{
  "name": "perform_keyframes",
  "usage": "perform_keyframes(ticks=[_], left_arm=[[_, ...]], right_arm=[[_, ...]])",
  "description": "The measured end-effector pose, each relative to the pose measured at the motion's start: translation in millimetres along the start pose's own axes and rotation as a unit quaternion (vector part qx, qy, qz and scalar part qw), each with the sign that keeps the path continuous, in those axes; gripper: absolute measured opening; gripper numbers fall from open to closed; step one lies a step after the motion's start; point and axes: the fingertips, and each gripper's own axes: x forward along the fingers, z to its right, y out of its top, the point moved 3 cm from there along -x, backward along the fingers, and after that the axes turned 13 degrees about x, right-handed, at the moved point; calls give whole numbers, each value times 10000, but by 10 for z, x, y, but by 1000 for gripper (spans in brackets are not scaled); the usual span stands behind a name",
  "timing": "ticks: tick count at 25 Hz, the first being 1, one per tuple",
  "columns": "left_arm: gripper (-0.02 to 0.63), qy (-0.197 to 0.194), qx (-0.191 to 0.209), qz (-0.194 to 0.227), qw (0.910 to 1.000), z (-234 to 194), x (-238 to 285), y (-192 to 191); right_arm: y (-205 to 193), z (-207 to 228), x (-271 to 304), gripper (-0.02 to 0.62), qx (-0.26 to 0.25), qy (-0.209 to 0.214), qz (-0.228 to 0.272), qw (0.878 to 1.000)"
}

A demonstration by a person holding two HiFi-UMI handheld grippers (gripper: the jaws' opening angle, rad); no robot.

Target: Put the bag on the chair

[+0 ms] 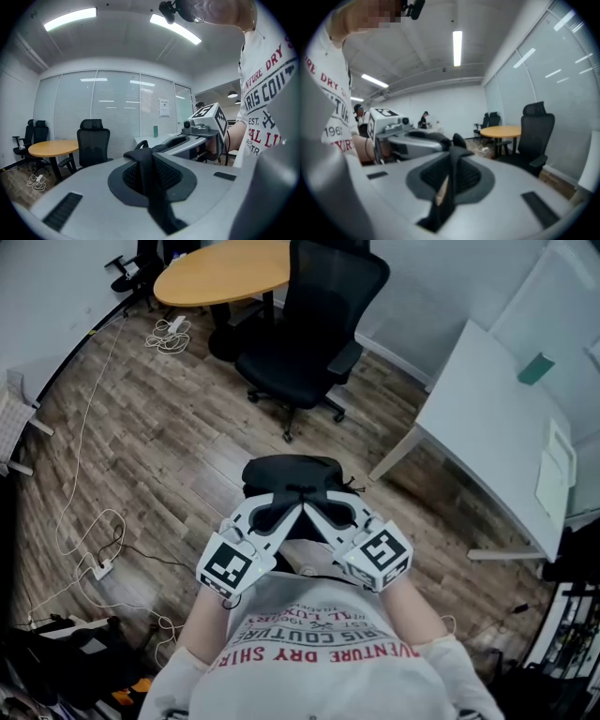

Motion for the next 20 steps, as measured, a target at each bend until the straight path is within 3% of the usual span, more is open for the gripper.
perform_keyframes(ticks=[13,20], left_arm=[[49,-400,-262,-33,9989,-1369,338,-360],[49,-820,30,-2,9966,-2320,510,-522]], right_arm=[[507,660,1139,52,297,-287,-132,9991],[917,1053,1911,53,387,-573,44,9976]])
